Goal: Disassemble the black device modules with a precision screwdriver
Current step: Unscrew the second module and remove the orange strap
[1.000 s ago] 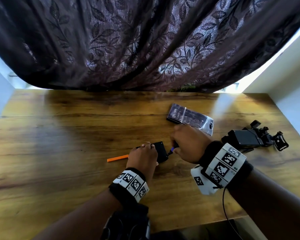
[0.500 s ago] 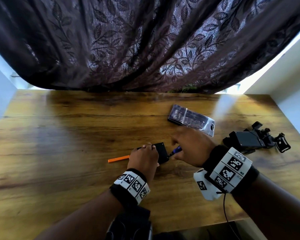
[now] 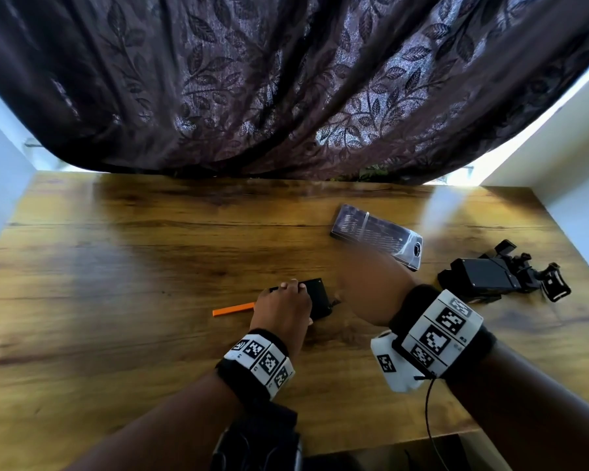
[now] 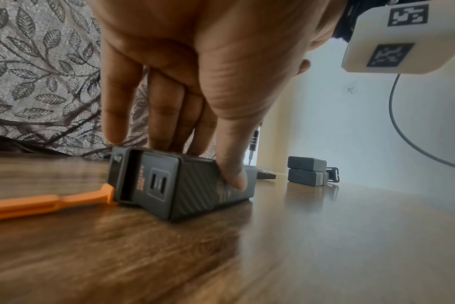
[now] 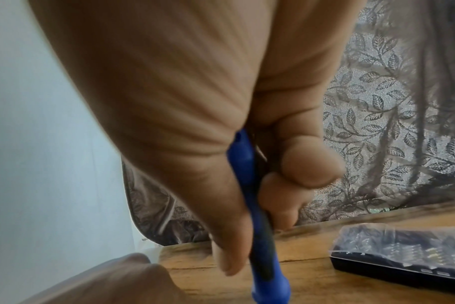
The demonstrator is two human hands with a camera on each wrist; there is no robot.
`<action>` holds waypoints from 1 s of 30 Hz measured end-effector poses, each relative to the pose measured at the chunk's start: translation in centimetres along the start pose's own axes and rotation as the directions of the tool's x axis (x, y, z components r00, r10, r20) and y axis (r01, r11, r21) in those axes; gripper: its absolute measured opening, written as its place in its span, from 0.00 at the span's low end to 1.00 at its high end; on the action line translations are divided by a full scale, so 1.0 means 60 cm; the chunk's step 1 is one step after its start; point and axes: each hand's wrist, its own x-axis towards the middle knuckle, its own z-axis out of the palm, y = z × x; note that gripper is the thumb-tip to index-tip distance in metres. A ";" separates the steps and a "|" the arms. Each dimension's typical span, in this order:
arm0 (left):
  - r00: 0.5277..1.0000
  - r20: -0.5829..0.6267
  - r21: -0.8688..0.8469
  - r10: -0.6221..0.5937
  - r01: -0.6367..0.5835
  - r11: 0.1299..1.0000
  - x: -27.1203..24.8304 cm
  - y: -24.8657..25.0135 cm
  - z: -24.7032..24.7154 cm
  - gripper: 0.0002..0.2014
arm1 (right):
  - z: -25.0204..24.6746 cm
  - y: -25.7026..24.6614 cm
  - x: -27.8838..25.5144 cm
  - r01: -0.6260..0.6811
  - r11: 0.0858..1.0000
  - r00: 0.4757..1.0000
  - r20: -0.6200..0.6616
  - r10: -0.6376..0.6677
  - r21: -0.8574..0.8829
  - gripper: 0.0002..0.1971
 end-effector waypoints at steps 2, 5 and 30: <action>1.000 0.003 -0.003 0.001 -0.001 1.000 0.001 0.000 0.000 0.32 | 0.000 0.000 0.004 -0.032 0.999 0.999 -0.014 0.031 -0.018 0.12; 1.000 -0.002 -0.001 0.000 0.000 1.000 0.001 0.000 -0.001 0.32 | -0.004 -0.003 0.004 -0.101 0.995 0.994 -0.032 0.100 -0.018 0.18; 1.000 0.016 -0.038 -0.023 0.023 0.999 -0.002 0.005 0.000 0.32 | -0.013 0.019 0.009 -0.069 0.998 0.997 -0.029 0.069 0.004 0.19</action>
